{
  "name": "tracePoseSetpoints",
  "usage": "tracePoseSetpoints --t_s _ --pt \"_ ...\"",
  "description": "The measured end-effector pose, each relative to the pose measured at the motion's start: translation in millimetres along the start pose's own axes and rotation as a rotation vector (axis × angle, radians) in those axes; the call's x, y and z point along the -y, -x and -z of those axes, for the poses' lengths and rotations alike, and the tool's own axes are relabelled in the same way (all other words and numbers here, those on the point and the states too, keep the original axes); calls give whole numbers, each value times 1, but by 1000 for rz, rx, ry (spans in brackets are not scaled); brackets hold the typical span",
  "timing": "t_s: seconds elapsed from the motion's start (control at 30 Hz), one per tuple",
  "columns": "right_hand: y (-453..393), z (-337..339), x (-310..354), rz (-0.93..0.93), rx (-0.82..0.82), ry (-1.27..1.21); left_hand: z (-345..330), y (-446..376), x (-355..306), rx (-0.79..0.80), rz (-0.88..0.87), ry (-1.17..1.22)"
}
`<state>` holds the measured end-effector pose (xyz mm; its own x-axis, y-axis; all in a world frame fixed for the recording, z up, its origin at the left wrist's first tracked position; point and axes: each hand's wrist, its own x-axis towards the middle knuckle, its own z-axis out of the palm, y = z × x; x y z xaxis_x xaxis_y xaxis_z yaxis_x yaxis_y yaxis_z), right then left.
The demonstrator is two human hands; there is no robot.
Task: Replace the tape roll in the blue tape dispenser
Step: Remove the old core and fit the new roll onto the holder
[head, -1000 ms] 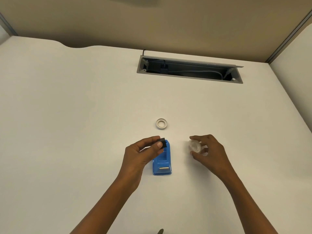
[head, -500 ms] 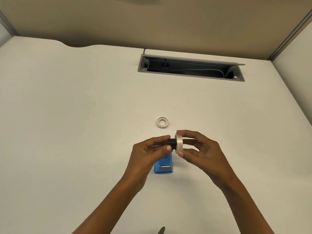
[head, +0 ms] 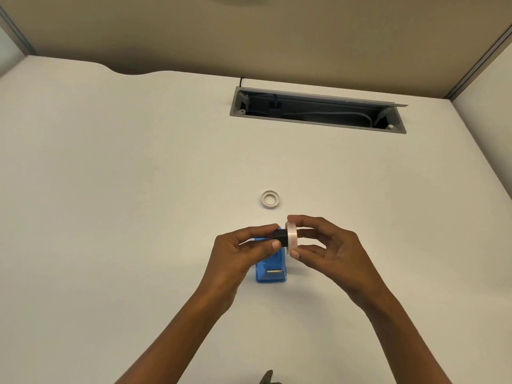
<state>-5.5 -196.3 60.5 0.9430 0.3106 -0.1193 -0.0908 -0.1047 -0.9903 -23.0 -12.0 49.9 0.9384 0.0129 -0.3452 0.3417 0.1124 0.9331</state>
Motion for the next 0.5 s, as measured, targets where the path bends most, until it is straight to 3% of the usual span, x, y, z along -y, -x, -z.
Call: tracePoseSetpoints --t_s 0.5 --pt "4 0 -4 6 -6 -34 -2 3 1 16 41 38"
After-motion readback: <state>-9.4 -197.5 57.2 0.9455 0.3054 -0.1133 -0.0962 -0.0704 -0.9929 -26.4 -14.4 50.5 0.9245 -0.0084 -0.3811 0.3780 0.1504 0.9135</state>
